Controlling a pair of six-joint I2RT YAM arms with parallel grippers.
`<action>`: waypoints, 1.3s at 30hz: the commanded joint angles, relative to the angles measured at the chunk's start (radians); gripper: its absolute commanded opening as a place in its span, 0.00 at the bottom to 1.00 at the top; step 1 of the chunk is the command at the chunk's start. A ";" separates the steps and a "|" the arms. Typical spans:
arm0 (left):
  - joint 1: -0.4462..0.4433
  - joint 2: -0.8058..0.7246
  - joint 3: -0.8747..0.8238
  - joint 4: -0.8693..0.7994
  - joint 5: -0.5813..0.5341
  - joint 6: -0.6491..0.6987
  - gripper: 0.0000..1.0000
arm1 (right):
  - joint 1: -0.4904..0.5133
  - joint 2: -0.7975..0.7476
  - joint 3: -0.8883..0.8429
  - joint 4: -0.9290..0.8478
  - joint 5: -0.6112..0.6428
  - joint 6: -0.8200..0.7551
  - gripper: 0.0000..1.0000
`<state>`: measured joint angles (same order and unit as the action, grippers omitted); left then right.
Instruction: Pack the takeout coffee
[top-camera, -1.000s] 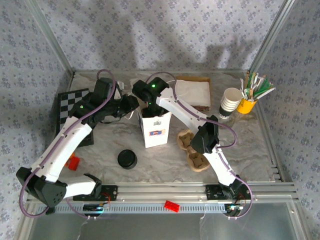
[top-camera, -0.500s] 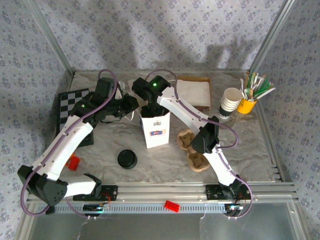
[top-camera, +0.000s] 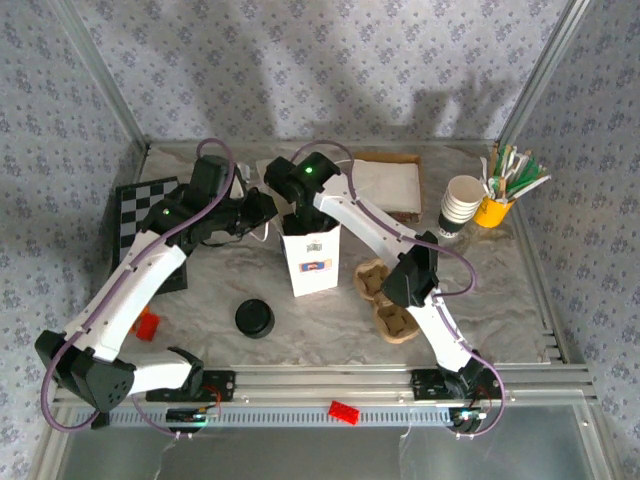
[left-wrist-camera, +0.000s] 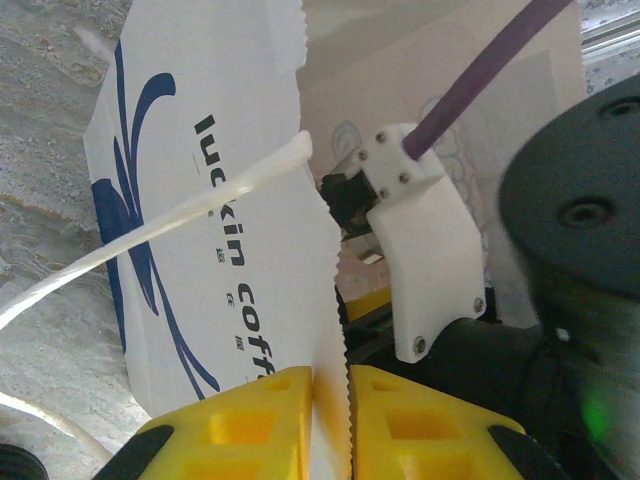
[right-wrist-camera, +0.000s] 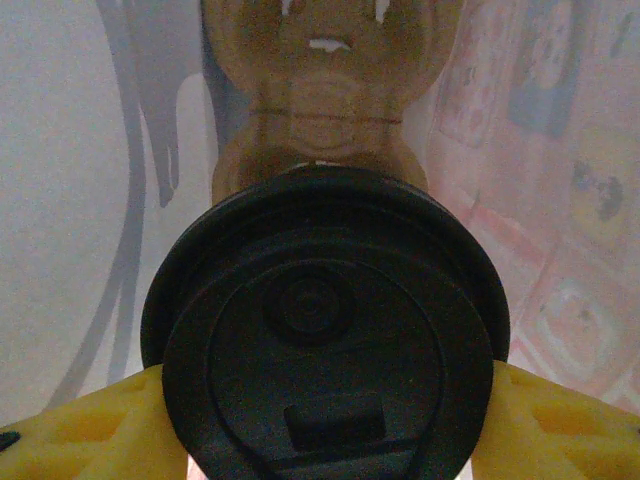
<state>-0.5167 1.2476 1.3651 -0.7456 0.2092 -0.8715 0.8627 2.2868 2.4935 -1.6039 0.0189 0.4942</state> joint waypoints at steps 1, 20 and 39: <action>0.007 0.008 0.027 -0.020 -0.008 0.022 0.17 | -0.004 -0.007 -0.024 -0.085 -0.016 -0.021 0.63; 0.008 0.015 0.032 -0.020 0.004 0.026 0.19 | -0.009 -0.021 -0.061 -0.050 0.007 -0.016 0.62; 0.008 0.022 0.031 -0.018 0.010 0.037 0.19 | -0.008 -0.042 -0.047 -0.057 -0.021 -0.022 0.62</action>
<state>-0.5167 1.2644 1.3655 -0.7532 0.2115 -0.8558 0.8570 2.2864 2.4390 -1.6043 0.0101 0.4812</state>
